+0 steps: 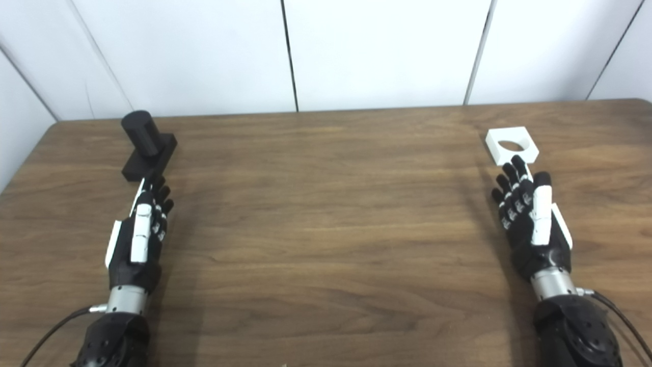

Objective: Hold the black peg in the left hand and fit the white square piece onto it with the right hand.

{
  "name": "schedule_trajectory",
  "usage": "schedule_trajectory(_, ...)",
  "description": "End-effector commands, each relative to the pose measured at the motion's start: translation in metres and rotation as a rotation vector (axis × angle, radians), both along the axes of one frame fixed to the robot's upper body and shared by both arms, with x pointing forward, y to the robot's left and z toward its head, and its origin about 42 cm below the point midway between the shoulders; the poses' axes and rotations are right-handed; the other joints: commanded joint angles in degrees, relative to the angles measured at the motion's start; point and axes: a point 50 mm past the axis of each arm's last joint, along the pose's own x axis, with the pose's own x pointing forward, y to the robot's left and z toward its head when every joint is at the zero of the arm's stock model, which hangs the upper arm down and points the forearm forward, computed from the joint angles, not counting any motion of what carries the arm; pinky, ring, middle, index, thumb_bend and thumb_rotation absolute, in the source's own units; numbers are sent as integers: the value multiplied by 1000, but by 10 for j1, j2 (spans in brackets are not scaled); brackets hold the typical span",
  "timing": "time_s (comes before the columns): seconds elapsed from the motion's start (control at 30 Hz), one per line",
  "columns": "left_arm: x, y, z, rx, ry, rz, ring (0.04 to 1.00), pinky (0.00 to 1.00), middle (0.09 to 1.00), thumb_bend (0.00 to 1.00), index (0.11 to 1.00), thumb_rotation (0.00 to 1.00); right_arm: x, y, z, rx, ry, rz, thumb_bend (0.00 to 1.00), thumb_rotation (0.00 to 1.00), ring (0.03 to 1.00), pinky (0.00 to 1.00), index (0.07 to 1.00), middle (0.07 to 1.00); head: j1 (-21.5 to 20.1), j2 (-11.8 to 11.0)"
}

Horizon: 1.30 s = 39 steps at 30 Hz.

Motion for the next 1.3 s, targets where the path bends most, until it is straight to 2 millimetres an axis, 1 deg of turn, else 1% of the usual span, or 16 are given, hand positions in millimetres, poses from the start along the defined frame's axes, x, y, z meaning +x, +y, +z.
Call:
schedule_trajectory(0.0, -5, 3, -9, 3, 19, -1, 993, 1000, 989, 590, 1000, 837, 7, -1, 13, -21, -69, 7, 569, 1000, 1000, 1000, 1000, 1000, 0, 1)
schedule_trajectory(0.27, -4, 1, -8, 0, 24, -3, 1000, 1000, 993, 613, 1000, 816, 6, -3, 12, -22, -65, 7, 563, 1000, 1000, 1000, 1000, 1000, 2, 2)
schedule_trajectory(0.33, -4, 1, -8, 7, 26, -3, 998, 1000, 991, 619, 1000, 827, 6, -3, 12, -25, -64, 6, 563, 1000, 1000, 1000, 1000, 1000, 4, 2)
schedule_trajectory(0.63, -4, 0, -6, 4, 20, -4, 1000, 1000, 996, 613, 1000, 816, 7, -2, 12, -23, -65, 7, 571, 1000, 1000, 1000, 1000, 1000, 7, 3)
schedule_trajectory(0.87, -2, -3, 1, 11, 15, -8, 1000, 1000, 1000, 622, 1000, 823, 8, -2, 12, -17, -68, 10, 578, 1000, 1000, 1000, 1000, 1000, 9, 2)
schedule_trajectory(0.97, 0, -4, 9, 23, 2, 1, 1000, 1000, 1000, 646, 1000, 816, 8, -1, 11, -13, -69, 15, 576, 1000, 1000, 1000, 1000, 1000, 10, 1)
schedule_trajectory(1.03, 5, -3, 16, 27, -10, 5, 1000, 1000, 1000, 650, 1000, 797, 8, 0, 11, -13, -70, 16, 574, 1000, 1000, 1000, 1000, 1000, 11, 0)
schedule_trajectory(1.07, 7, -2, 20, 29, -18, 9, 1000, 1000, 1000, 630, 1000, 738, 8, 0, 10, -13, -70, 16, 569, 1000, 1000, 1000, 1000, 1000, 12, -1)
schedule_trajectory(1.13, 11, 0, 26, 52, -26, 26, 1000, 1000, 1000, 614, 1000, 683, 8, 1, 10, -15, -71, 16, 567, 1000, 1000, 1000, 1000, 1000, 13, -2)
schedule_trajectory(1.23, 17, 1, 40, 85, -41, 74, 1000, 986, 993, 626, 1000, 542, 7, 1, 9, -23, -67, 20, 569, 1000, 1000, 1000, 1000, 1000, 13, -2)
schedule_trajectory(1.27, 19, 2, 45, 89, -48, 86, 999, 987, 989, 625, 1000, 496, 6, 1, 8, -26, -66, 21, 565, 1000, 1000, 1000, 1000, 1000, 19, -3)
